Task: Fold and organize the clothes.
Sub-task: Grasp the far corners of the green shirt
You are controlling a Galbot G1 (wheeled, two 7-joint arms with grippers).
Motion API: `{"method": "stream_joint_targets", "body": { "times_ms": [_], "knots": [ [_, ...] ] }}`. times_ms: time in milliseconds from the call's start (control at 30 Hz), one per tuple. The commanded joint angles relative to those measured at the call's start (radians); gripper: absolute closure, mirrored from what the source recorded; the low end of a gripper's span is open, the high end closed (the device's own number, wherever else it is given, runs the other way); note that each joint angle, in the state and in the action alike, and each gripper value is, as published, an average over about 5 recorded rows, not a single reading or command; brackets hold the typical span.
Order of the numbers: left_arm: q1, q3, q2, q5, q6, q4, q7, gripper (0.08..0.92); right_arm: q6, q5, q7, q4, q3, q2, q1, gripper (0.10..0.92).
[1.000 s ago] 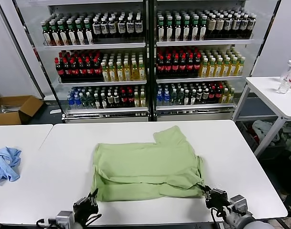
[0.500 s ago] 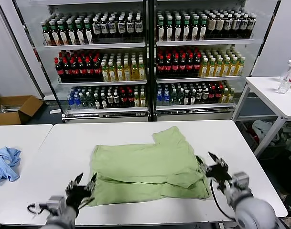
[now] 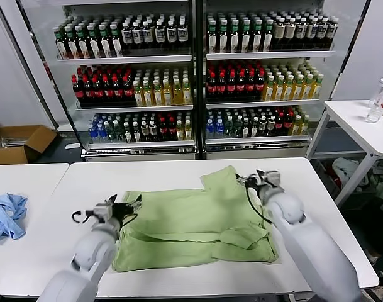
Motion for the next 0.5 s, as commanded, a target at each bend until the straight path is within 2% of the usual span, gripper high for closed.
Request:
{"method": "stream_joint_targets", "body": {
  "times_ms": [33, 133, 233, 500],
  "knots": [
    [-0.213, 0.101, -0.024, -0.008, 0.026, 0.279, -0.025, 0.177, -0.024, 0.003, -0.029, -0.308, -0.098, 0.116, 0.18, 0.203],
    [-0.197, 0.103, -0.018, -0.013, 0.028, 0.281, -0.044, 0.189, -0.021, 0.019, -0.053, -0.319, -0.106, 0.13, 0.174, 0.203],
    [-0.172, 0.108, -0.004, -0.043, 0.03, 0.263, -0.032, 0.251, -0.022, 0.029, -0.064, -0.319, -0.112, 0.134, 0.166, 0.222],
    [-0.111, 0.095, 0.009, -0.127, 0.03, 0.23, -0.004, 0.484, -0.025, 0.051, -0.08, -0.295, -0.119, 0.12, 0.145, 0.43]
  ]
}}
